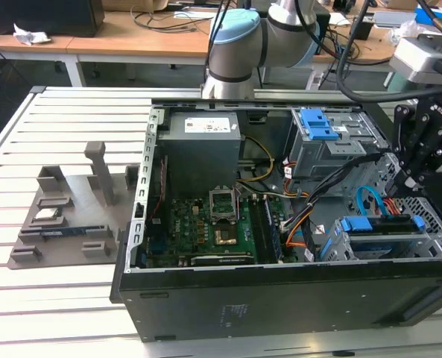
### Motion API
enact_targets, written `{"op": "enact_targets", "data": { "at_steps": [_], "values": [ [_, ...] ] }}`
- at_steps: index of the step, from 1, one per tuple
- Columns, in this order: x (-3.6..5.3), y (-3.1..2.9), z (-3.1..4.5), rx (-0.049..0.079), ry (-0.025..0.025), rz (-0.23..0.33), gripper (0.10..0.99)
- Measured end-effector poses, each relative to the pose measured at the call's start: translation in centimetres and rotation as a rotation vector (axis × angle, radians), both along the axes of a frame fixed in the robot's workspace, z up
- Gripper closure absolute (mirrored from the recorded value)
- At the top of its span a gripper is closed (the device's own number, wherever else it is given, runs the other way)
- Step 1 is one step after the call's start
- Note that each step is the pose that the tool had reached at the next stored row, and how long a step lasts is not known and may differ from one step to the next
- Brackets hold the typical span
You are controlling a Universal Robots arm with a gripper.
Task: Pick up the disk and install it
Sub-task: 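Insert the second disk wire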
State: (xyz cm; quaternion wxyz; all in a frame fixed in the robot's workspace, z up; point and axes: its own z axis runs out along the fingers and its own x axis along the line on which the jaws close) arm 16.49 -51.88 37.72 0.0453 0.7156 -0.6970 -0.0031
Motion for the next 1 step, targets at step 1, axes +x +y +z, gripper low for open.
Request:
{"op": "enact_targets", "data": {
  "at_steps": [1],
  "values": [
    [0.00, 0.00, 0.00, 0.000, 0.0000, 0.000, 0.980]
  ]
}}
